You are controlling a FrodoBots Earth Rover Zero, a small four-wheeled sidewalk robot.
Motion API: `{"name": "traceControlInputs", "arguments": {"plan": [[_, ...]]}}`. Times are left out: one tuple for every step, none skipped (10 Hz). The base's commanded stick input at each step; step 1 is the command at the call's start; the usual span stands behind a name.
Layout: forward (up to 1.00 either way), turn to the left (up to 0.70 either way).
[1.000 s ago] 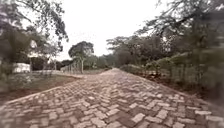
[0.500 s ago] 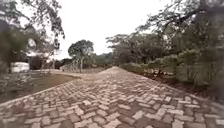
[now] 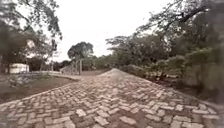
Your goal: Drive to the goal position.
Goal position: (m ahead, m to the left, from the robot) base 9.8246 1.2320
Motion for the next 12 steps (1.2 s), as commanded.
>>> {"name": "traceControlInputs", "arguments": {"plan": [[0.70,0.00],[0.70,0.00],[0.70,0.00],[0.70,0.00],[0.70,-0.26],[0.70,-0.07],[0.70,0.00],[0.70,0.00],[0.70,0.00],[0.70,0.00],[0.70,0.00],[0.70,0.00]]}}
